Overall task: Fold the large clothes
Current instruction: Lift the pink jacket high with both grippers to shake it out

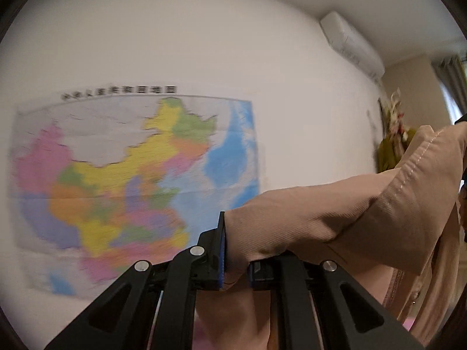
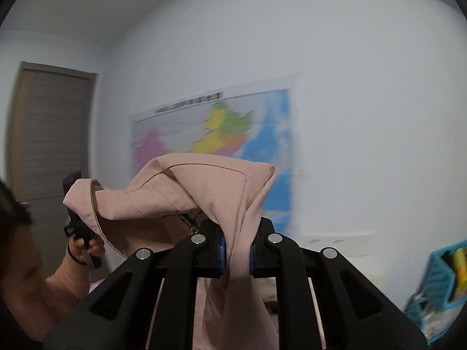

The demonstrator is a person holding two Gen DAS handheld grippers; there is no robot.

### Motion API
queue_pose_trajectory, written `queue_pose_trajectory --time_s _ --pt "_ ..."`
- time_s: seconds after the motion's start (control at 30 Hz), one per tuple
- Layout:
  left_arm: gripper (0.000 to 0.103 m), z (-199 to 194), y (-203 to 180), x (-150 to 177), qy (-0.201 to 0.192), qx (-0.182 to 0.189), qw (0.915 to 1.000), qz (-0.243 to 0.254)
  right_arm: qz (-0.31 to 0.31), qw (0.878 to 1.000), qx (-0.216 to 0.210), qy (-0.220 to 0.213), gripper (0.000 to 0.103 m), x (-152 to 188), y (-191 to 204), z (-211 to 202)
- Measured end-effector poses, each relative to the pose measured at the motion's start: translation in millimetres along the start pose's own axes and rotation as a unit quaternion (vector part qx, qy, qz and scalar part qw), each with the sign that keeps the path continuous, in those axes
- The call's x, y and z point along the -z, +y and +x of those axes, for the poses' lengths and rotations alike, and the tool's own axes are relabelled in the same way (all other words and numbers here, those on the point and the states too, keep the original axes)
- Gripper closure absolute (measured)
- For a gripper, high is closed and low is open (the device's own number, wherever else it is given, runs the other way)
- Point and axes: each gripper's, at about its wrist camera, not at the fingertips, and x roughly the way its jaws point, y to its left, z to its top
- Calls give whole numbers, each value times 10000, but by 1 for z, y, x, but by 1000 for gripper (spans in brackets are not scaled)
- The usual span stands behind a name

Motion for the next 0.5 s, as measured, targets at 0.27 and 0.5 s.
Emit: queue_pose_trajectory --time_s 0.27,0.5 --pt "93 -87 15 -2 348 -713 9964 294 493 9936 -996 223 88 29 19 55" --pt "93 47 91 108 2383 -1166 9633 -408 1569 9663 -969 1799 88 128 -32 234"
